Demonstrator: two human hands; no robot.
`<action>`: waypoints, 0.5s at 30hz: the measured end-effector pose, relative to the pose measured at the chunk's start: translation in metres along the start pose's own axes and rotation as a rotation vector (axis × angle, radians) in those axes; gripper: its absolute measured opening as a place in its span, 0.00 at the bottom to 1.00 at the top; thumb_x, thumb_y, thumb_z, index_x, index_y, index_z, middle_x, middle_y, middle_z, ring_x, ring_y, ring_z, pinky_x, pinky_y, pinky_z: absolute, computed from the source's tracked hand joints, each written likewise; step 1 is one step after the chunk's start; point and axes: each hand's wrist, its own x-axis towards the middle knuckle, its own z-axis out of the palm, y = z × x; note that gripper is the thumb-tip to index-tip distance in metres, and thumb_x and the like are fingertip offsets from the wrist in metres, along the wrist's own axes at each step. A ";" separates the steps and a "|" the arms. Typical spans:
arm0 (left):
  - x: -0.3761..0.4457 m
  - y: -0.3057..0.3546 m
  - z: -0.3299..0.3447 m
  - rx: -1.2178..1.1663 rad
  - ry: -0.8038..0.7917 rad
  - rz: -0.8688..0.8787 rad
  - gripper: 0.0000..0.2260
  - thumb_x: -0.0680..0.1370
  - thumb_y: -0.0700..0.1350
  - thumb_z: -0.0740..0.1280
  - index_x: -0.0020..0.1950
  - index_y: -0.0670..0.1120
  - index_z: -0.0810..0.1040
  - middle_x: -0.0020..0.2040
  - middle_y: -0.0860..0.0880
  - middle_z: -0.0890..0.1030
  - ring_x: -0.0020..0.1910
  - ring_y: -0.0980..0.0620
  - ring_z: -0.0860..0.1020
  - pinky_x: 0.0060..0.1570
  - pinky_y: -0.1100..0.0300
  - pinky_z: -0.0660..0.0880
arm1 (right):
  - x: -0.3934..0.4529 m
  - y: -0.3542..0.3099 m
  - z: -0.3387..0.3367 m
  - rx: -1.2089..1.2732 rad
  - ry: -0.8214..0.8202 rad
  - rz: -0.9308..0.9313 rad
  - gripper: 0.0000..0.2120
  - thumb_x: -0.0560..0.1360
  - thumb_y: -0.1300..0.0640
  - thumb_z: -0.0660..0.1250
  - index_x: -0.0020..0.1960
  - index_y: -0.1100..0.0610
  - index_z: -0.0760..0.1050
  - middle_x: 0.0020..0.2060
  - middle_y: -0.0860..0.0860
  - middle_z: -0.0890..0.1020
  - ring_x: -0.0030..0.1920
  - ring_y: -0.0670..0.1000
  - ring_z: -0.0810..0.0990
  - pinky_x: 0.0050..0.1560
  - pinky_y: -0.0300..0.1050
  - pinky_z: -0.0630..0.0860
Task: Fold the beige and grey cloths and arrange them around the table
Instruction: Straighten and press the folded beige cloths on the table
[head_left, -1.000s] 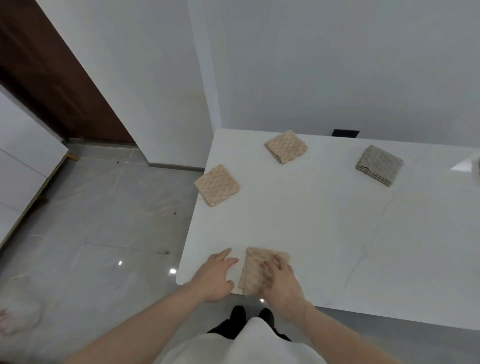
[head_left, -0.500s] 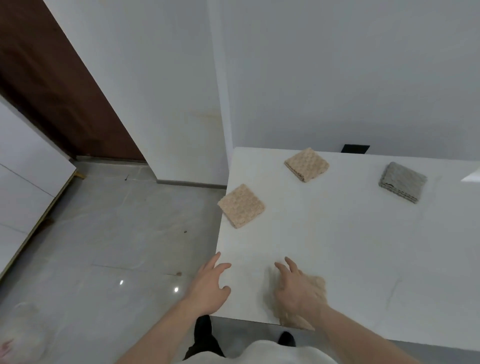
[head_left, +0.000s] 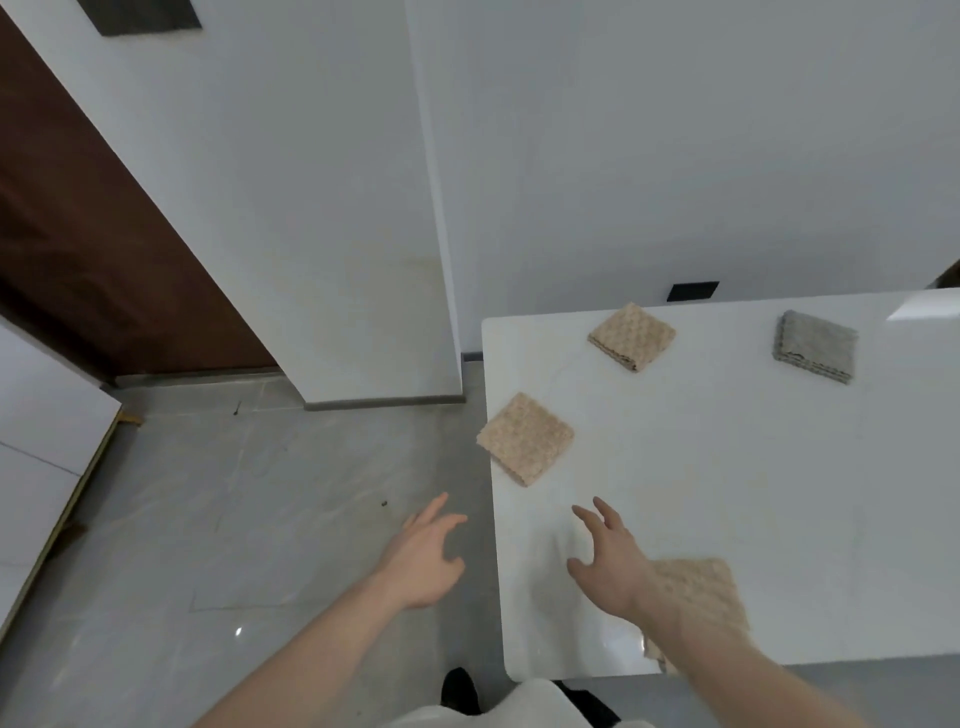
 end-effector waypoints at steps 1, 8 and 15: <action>0.002 0.003 -0.001 0.002 0.005 0.008 0.29 0.78 0.47 0.64 0.80 0.55 0.63 0.83 0.53 0.48 0.81 0.48 0.53 0.78 0.57 0.55 | 0.000 0.000 -0.001 0.008 0.011 -0.001 0.36 0.76 0.50 0.65 0.80 0.47 0.54 0.81 0.47 0.47 0.70 0.55 0.71 0.69 0.49 0.69; 0.014 0.022 -0.003 -0.003 0.031 0.033 0.29 0.78 0.49 0.64 0.79 0.57 0.63 0.83 0.54 0.48 0.81 0.48 0.53 0.79 0.55 0.54 | 0.009 0.005 -0.010 0.043 -0.009 0.013 0.36 0.76 0.49 0.64 0.80 0.47 0.53 0.81 0.45 0.46 0.68 0.53 0.73 0.63 0.46 0.72; 0.045 0.022 -0.010 0.061 -0.048 0.020 0.30 0.78 0.49 0.63 0.80 0.57 0.61 0.84 0.53 0.47 0.81 0.47 0.52 0.79 0.54 0.54 | 0.024 -0.002 -0.004 0.097 -0.014 0.033 0.37 0.75 0.50 0.64 0.81 0.48 0.53 0.81 0.47 0.46 0.67 0.54 0.74 0.63 0.47 0.73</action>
